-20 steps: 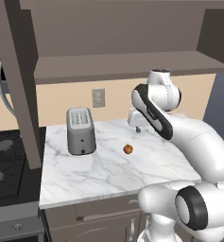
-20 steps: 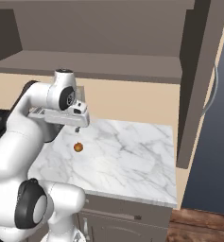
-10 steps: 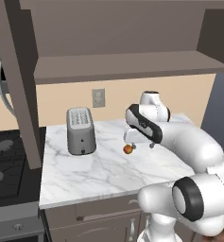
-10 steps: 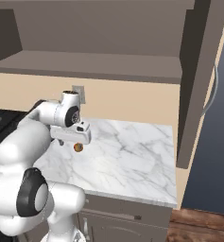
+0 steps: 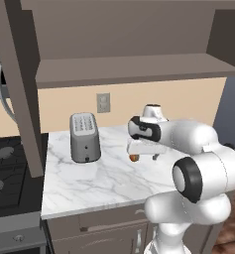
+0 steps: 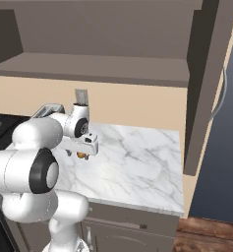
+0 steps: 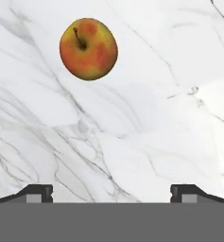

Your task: Pick the apple from the counter and place it in the cabinet. Then close the cabinet.

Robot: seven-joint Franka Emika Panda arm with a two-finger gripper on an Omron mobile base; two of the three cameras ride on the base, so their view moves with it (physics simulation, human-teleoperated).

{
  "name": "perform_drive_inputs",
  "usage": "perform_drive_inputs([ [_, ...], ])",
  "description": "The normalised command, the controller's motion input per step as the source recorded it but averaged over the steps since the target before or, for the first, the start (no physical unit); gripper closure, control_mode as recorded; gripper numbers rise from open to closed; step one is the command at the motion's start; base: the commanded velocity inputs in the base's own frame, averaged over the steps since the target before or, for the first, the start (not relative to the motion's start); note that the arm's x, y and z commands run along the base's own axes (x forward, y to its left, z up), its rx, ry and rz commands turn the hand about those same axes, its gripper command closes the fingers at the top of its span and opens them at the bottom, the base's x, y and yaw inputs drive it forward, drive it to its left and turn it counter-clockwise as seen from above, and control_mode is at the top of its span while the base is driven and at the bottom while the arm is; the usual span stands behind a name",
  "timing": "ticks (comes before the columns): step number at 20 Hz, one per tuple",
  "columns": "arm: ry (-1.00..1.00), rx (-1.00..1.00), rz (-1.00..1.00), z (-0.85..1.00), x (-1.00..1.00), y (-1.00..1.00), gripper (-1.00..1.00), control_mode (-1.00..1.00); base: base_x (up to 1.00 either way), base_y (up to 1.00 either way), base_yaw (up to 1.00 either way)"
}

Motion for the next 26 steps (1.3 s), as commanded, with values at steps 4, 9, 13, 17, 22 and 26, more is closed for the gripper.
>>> perform_drive_inputs([
  [4, 0.00, 0.00, -0.05, 0.01, 0.41, 0.00, -1.00, -1.00, 0.00, 0.00, 0.00],
  [9, 0.01, 0.00, -0.02, -0.50, 0.63, 0.01, -1.00, -1.00, 0.00, 0.00, 0.00],
  [13, 0.00, 0.00, 0.00, -0.28, 0.17, 0.11, -1.00, -1.00, 0.00, 0.00, 0.00],
  [17, 0.00, 0.00, 0.00, -0.16, 0.18, 0.08, -1.00, -1.00, 0.00, 0.00, 0.00],
  [22, 0.00, 0.00, 0.00, -0.28, 0.27, 0.04, -1.00, -1.00, 0.00, 0.00, 0.00],
  [26, -0.02, -0.04, 0.00, -0.34, 0.13, 0.03, -1.00, -1.00, 0.00, 0.00, 0.00],
])
